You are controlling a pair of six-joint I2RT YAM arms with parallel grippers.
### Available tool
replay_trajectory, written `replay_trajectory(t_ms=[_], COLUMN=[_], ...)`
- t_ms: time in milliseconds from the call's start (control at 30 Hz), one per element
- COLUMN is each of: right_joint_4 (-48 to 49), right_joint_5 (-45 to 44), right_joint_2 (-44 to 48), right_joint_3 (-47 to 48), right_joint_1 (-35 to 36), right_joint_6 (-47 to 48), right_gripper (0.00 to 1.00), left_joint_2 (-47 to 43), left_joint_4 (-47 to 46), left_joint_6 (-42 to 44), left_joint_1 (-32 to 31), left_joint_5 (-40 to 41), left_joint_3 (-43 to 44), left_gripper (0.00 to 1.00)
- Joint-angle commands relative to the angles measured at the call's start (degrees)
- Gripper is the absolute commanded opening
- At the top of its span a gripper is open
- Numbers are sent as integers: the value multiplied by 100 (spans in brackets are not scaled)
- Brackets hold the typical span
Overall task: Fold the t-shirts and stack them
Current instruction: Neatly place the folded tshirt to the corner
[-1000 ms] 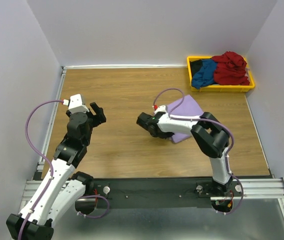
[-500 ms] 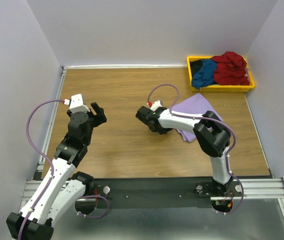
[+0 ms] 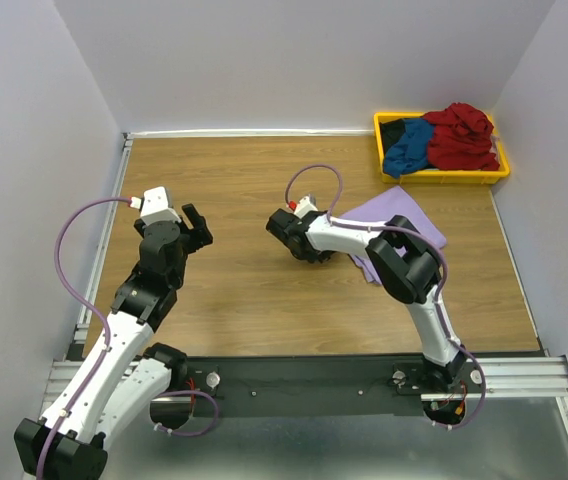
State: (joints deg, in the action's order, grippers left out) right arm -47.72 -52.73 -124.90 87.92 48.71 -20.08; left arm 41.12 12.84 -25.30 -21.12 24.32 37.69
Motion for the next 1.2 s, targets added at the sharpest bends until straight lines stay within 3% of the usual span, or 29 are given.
replay_trajectory(t_ms=[0, 200, 400, 567, 767, 1167], right_joint_4=[18, 53, 220, 290, 597, 1150], right_joint_5=[-229, 245, 360, -192, -167, -378], right_joint_2=[-263, -254, -140, -122, 80, -622], right_joint_3=[-170, -354, -969, -1338, -1365, -4], right_joint_1=[-98, -423, -757, -1170, -2066, -2813], right_joint_6=[118, 135, 249, 574, 891, 1717], right_gripper=[56, 52, 1, 1, 1, 1], left_joint_2=[1, 98, 106, 80, 10, 168], left_joint_4=[-106, -98, -115, -124, -150, -107], left_joint_6=[16, 34, 51, 60, 78, 69], left_joint_1=[-6, 3, 38, 38, 47, 3], left_joint_5=[267, 258, 258, 258, 232, 328], left_joint_3=[-16, -16, -16, -16, -34, -25], left_gripper=[82, 82, 82, 82, 82, 82])
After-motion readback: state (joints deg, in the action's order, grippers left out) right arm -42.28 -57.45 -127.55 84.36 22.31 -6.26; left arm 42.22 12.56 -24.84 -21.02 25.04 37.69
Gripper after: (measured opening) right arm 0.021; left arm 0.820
